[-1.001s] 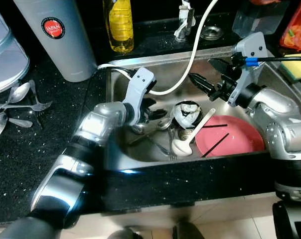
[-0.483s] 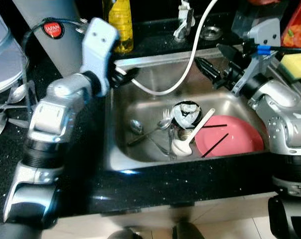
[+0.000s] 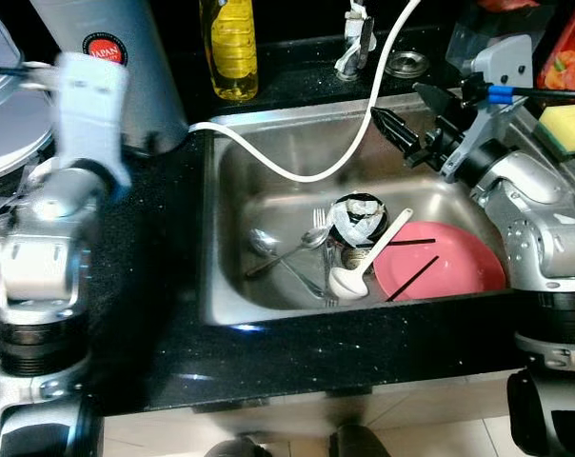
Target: Kitchen organization
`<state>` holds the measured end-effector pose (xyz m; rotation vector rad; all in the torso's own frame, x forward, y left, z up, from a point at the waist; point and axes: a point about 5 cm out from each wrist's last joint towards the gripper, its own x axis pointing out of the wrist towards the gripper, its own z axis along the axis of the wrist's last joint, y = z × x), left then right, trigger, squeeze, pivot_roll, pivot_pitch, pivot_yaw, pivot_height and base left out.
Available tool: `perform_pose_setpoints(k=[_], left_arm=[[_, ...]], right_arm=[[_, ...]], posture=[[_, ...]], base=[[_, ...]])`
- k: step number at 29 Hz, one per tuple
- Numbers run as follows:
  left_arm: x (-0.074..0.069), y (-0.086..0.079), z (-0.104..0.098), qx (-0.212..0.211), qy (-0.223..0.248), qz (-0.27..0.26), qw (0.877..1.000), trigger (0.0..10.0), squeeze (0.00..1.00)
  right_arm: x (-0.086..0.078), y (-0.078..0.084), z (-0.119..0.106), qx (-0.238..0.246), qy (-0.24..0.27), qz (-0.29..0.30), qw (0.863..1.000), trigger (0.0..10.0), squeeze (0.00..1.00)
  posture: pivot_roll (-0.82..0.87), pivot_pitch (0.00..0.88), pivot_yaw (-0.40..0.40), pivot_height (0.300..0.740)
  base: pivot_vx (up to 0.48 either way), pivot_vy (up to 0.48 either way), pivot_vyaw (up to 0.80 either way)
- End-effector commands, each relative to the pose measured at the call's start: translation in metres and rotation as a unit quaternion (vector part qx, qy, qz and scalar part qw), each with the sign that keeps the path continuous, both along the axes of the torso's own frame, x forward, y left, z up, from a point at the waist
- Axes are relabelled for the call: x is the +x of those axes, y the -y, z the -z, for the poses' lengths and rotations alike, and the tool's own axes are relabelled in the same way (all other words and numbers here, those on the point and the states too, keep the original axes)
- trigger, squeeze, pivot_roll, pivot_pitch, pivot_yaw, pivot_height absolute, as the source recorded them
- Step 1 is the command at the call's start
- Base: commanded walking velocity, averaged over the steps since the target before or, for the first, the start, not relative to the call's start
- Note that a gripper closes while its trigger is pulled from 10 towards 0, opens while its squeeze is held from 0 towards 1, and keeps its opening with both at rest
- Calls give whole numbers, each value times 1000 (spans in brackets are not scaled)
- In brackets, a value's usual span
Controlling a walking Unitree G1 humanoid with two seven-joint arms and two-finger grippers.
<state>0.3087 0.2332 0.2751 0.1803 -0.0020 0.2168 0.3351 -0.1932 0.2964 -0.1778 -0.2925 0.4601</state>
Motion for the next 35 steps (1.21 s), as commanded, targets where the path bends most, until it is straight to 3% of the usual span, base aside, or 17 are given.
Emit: perform_pose_setpoints(k=[1,2,3,5,6,12,16,17,18,21,24,25,26,27,29,35], left_arm=[[-3,-28,13,-22,-23,-82,996,10000,549],[-3,-32,15,-29,-25,-94,995,10000,549],[-2,-37,18,-44,-30,-105,993,10000,1000],[-2,-37,18,-44,-30,-105,993,10000,1000],[1,-46,29,-74,-45,-121,989,10000,1000],[7,-64,48,-93,-68,-154,981,10000,1000],[10,-71,56,-139,-78,-180,971,10000,1000],[11,-74,58,-151,-80,-191,967,10000,310],[11,-77,60,-164,-80,-201,962,10000,0],[13,-88,64,-183,-81,-218,955,10000,0],[20,-91,73,-237,-99,-189,948,10000,0],[20,-91,73,-237,-99,-189,948,10000,0],[23,-89,80,-275,-108,-191,936,10000,0],[23,-89,80,-275,-108,-191,936,10000,0],[25,-85,85,-311,-115,-195,923,10000,0],[29,-64,95,-334,-152,-178,913,10000,0]], right_arm=[[2,-4,-1,2,6,-8,1000,10000,0],[2,-5,-1,2,6,-9,1000,10000,0],[2,-5,-2,3,7,-9,1000,10000,0],[2,-5,-2,3,7,-9,1000,10000,0],[2,-5,-3,3,9,-9,1000,10000,0],[1,-3,-3,4,12,-7,1000,10000,0],[0,-1,-3,4,13,-3,1000,10000,0],[0,-2,-3,4,13,-3,1000,10000,0],[0,-2,-3,5,13,-3,1000,10000,0],[1,-3,-3,6,14,-4,1000,10000,0],[1,-4,-3,8,15,-6,1000,10000,0],[1,-4,-3,8,15,-6,1000,10000,0],[1,-5,-4,9,16,-7,1000,10000,0],[1,-5,-4,9,16,-7,1000,10000,0],[1,-5,-5,9,17,-8,1000,10000,0],[0,-5,-6,11,20,-9,1000,10000,0]], posture=[[-35,110,95,740],[-35,110,95,740],[-37,109,96,740],[-37,109,96,740],[-42,106,97,740],[-55,103,104,740],[-58,104,106,740],[-61,104,107,740],[-62,104,106,740],[-60,105,105,740],[-58,106,105,740],[-58,106,105,740],[-58,106,103,740],[-58,106,103,740],[-62,107,104,740],[-65,110,106,740]], base=[[0,0,0],[0,0,0],[0,0,0],[0,0,0],[0,0,0],[0,0,0],[0,0,0],[0,0,0],[0,0,0],[0,0,0],[0,0,0],[0,0,0],[0,0,0],[0,0,0],[0,0,0],[0,0,0]])
